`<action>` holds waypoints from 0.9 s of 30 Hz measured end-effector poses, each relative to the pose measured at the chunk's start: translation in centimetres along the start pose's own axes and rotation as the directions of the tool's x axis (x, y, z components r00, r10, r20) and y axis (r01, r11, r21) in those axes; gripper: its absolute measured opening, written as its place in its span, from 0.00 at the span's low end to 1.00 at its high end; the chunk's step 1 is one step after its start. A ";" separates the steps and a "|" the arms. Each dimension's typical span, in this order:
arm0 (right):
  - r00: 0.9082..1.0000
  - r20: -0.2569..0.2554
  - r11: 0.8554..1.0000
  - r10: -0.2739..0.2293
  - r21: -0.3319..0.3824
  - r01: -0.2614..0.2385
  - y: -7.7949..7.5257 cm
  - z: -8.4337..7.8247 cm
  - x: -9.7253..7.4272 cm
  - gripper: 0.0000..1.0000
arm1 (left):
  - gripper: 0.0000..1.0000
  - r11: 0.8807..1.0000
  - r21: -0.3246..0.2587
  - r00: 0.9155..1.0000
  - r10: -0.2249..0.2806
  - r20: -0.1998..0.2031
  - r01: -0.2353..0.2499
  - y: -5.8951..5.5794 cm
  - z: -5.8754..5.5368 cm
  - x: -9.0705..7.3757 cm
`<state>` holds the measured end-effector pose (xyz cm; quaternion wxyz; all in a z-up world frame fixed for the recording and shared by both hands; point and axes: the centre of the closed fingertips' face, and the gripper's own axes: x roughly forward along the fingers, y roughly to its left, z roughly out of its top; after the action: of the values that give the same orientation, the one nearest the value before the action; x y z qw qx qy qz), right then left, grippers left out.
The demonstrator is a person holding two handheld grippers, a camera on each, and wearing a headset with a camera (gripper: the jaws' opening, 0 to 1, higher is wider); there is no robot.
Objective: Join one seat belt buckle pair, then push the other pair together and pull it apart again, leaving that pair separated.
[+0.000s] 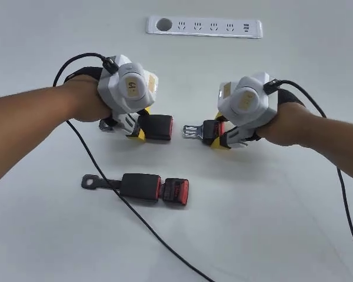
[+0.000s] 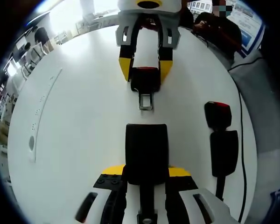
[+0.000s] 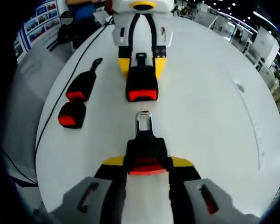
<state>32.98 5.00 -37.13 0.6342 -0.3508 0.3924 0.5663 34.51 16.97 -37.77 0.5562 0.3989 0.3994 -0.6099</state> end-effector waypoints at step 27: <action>1.000 -0.004 1.000 -0.015 -0.010 0.015 -0.2 1.8 1.1 0.34 | 0.32 1.000 0.006 1.000 0.009 -0.015 -0.009 -0.2 0.2 0.0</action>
<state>33.38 7.02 -37.32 0.6358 -0.3579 0.3883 0.5629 34.30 16.77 -37.66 0.5549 0.4069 0.3998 -0.6056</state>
